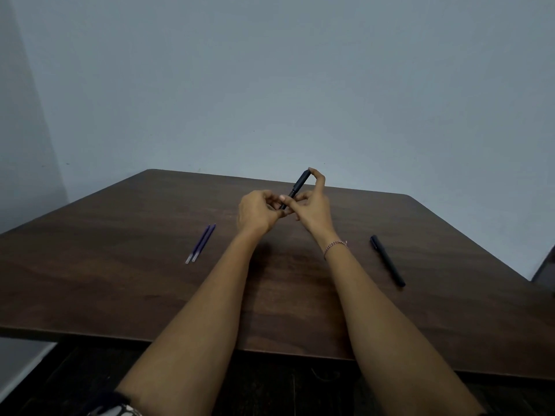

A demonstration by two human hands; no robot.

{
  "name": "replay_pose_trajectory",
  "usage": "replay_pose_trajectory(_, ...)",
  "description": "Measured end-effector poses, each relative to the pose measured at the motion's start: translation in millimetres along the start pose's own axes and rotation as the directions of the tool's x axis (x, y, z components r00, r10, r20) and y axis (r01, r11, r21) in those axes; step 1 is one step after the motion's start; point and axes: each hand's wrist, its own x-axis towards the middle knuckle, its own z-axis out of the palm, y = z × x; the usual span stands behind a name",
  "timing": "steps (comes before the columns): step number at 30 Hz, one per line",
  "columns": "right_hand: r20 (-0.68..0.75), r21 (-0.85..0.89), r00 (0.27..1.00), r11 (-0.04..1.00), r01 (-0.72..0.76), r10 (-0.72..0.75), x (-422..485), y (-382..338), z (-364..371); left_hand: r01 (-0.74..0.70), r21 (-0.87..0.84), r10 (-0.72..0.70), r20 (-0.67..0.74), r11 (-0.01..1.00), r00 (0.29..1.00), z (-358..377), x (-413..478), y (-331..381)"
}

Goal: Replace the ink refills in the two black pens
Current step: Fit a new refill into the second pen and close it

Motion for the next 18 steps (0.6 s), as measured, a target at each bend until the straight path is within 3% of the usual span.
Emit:
replay_pose_trajectory(10,-0.097,-0.062,0.995,0.998,0.016,-0.022,-1,-4,12,0.038,-0.050,-0.036,0.031,0.998,0.999,0,0,1)
replay_pose_trajectory(18,-0.117,-0.030,0.993,1.000,0.008,-0.011,1,-11,13,-0.005,-0.042,0.004,-0.034,0.999,0.999,1,-2,3)
